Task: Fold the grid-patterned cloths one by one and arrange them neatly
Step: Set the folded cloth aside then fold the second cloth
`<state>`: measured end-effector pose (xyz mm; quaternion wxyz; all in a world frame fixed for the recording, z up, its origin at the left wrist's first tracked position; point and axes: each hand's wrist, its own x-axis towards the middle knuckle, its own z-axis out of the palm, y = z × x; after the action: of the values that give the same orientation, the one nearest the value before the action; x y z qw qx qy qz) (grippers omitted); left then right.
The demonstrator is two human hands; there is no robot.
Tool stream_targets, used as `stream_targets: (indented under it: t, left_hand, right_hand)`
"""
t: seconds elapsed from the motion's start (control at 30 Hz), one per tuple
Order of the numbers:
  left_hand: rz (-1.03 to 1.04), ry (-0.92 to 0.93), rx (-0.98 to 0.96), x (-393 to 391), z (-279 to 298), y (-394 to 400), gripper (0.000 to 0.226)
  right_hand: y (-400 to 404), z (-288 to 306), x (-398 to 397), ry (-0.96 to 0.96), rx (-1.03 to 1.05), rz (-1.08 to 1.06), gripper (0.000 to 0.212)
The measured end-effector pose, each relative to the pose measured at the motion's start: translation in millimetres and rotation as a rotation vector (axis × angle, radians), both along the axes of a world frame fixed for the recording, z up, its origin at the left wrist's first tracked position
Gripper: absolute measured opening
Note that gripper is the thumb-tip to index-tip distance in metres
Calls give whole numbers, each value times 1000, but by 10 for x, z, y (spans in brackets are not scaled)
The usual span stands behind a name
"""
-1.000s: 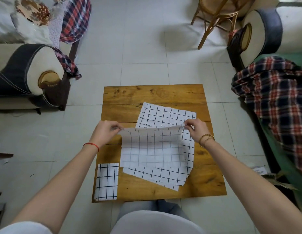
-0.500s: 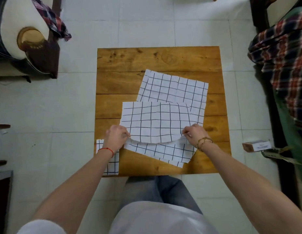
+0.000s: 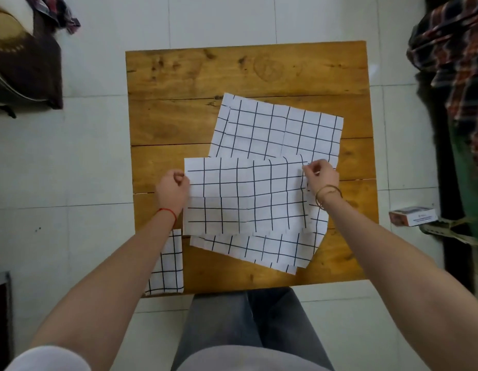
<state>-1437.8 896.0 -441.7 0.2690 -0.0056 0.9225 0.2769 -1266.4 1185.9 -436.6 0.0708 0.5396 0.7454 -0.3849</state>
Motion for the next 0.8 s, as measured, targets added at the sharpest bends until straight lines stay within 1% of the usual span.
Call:
stream_targets:
  t: [0.07,0.17,0.23,0.3,0.37,0.4,0.43,0.53,0.6,0.7,0.77,0.8]
  left_hand:
    - [95,-33,20,-146,-84,102,26]
    - [177,-105,7,-293,-213,215,30]
    - [183,-122,-19,-331,-293,264,19]
    - [177,-126,-49,-346,-343,316,18]
    - [194,-120,-81,-361,-404,333,32]
    - [209,-108,-90,-360,-435,335,36]
    - [217,-84,-87,-358,-466,336,33]
    - [234,-18,-32,-350,-546,327,17]
    - [252,4,10,-365,-560,326,12]
    - [223,60,53,-402,-567,340,12]
    - [204,100,73,-425,-574,355,13]
    - [202,119,89,-433,-570,363,12]
  right_hand:
    - [91,-83,-160,-2,2,-55,24]
    - [179,-220,-326,-51,10,-108,29]
    - [208,-310,-388,-106,-1,-140,30]
    - [235,-377,-429,-181,-19,-149,29]
    - [247,-407,-456,-215,-62,-166,29]
    - [248,-418,-465,-200,-85,-184,28]
    - [250,-432,-467,-161,-98,-206,27]
    - [264,-454,-475,18,-76,-306,22]
    - [291,-440,-496,105,-7,-352,25]
    - [350,-452,-527,167,53,-395,30]
    - [340,-463,-569,186,90,-420,21]
    - [320,-468,-589,165,148,-406,18]
